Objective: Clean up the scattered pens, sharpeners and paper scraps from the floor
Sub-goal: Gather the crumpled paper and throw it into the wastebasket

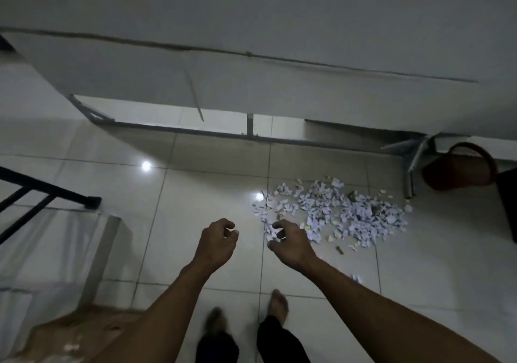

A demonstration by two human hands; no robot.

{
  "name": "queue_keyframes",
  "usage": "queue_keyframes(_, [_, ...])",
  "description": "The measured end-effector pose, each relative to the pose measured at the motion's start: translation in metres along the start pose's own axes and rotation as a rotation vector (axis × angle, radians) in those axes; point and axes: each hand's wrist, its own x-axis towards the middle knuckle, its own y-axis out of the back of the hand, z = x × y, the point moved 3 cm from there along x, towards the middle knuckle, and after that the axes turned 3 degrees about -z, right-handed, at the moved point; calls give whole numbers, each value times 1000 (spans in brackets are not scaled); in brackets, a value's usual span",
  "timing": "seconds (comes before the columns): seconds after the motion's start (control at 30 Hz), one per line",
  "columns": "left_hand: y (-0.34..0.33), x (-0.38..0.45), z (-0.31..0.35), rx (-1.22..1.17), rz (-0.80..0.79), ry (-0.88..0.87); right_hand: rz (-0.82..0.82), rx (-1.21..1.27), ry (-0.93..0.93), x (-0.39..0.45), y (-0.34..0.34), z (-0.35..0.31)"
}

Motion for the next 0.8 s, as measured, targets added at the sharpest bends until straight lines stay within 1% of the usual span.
queue_keyframes(0.2, [-30,34,-12,57,-69,49,-12,55,-100,29,-4,34])
queue_keyframes(0.37, [-45,74,-13,103,-145,32,46,144,-199,56,-7,49])
queue_keyframes(0.53, [-61,124,-24,147,-211,2,75,185,-229,100,-16,59])
queue_keyframes(0.63, [-75,149,-39,166,-237,-2,84,189,-243,124,-26,74])
queue_keyframes(0.8, [-121,211,-96,202,-236,6,67,150,-240,188,-58,126])
